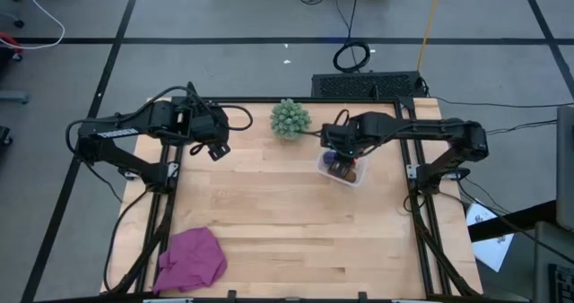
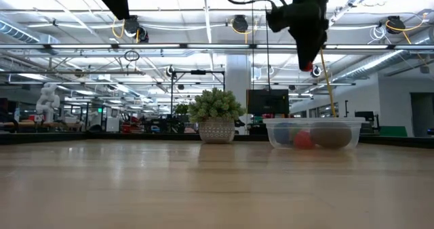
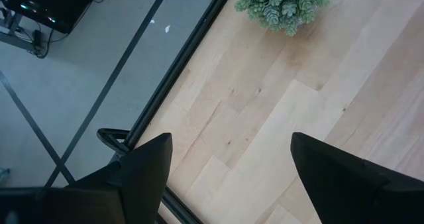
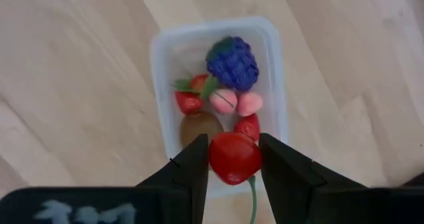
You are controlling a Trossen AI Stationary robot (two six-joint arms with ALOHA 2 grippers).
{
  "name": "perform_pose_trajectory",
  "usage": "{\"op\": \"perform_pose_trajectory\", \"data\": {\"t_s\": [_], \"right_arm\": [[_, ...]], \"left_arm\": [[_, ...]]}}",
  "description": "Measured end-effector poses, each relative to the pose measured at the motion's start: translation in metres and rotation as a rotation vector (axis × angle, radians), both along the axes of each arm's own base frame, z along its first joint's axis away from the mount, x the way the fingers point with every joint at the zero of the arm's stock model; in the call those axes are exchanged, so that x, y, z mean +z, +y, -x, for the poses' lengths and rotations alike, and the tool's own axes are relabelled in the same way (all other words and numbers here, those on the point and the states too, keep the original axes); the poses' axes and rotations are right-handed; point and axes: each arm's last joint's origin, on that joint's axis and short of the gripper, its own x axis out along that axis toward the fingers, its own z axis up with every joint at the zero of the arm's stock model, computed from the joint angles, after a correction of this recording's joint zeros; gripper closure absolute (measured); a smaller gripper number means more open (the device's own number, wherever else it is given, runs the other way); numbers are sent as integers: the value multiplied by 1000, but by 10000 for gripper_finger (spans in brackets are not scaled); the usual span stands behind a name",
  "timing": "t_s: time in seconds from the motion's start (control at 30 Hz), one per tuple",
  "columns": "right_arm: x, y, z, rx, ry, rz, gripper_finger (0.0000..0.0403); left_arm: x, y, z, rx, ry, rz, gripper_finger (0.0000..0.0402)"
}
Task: Pick and placing Produce into tupperware
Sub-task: Put the red cherry into the transparent bin
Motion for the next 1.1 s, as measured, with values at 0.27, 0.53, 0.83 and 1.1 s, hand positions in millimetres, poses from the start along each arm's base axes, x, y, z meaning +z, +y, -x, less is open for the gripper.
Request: {"op": "perform_pose_trajectory", "data": {"t_s": [0.27,0.53,0.83,1.1], "right_arm": [[-53,-12,14,-22,107,-21,291],[-105,-22,35,-31,179,-39,291],[-119,-30,34,-24,93,-19,290],[-119,-34,33,-41,70,-14,265]], "left_arm": [[0,0,0,-2,1,0,89],[0,0,0,-3,2,-1,89],[0,0,0,-3,-1,-1,89],[0,0,0,-3,-2,-1,89]]}}
